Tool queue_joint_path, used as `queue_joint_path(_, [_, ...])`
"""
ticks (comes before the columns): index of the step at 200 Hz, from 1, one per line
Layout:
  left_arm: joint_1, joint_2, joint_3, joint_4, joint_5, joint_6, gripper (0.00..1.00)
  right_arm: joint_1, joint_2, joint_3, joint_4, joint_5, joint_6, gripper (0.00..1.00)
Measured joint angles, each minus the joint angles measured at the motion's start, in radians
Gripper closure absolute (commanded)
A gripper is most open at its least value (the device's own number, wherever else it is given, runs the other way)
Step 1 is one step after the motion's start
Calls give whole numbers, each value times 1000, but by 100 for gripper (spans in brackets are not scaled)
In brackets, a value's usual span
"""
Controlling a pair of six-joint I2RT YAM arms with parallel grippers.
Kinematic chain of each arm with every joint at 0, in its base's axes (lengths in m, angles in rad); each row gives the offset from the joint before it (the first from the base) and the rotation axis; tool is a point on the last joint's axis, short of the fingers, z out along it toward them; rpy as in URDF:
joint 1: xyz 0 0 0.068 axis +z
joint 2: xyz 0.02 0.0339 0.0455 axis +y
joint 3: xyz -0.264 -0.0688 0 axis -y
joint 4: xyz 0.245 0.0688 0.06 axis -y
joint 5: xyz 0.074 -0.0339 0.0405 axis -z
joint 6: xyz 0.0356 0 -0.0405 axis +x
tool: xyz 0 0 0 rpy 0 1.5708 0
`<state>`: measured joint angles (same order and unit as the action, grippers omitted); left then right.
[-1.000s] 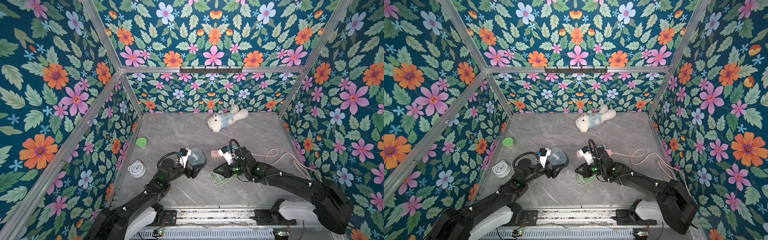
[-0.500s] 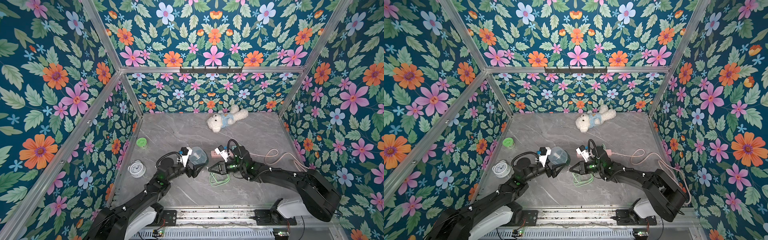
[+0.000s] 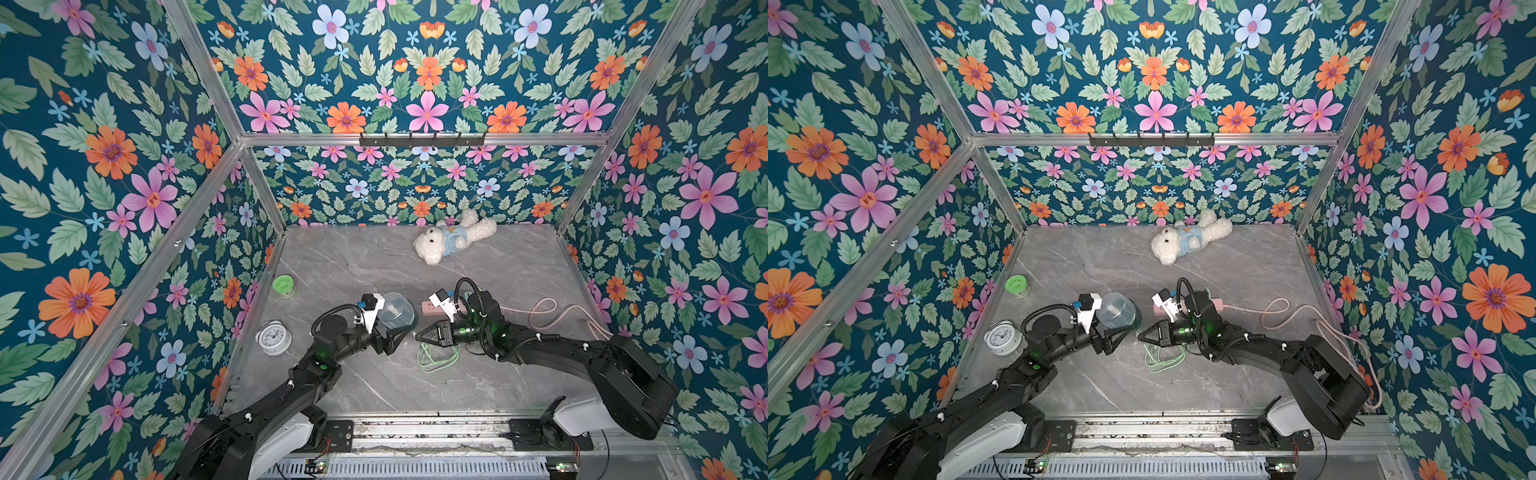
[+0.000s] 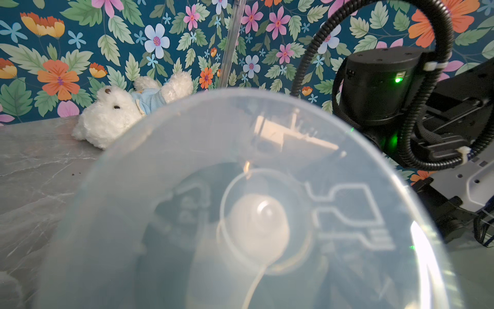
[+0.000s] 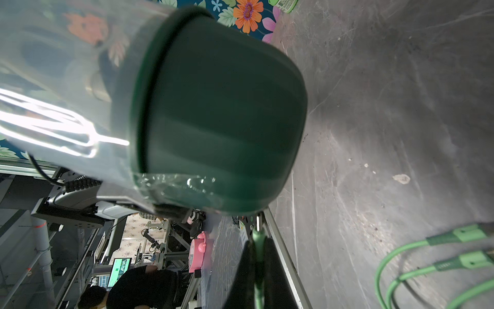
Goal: Charge the cordless meat grinders
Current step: Insert the charging cable into the cordless meat grinder.
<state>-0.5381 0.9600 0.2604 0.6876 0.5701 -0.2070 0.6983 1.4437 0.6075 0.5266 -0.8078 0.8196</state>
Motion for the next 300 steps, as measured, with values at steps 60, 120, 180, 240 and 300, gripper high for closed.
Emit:
queue_joint_path(60, [0,11,-1,14,4,-7,24,-12,6,-5,34,-8,16,100])
queue_joint_path(120, [0,16,-3,15,4,-14,25,-18,6,-6,39,-23,18,100])
queue_joint_path(180, [0,10,-15,30,19,-21,25,-35,17,-6,46,-46,18,100])
queue_joint_path(240, [2,18,-16,47,19,-27,26,-37,40,-5,86,-60,27,100])
queue_joint_path(300, [3,24,-25,68,25,-26,28,-42,90,-16,189,-102,97,100])
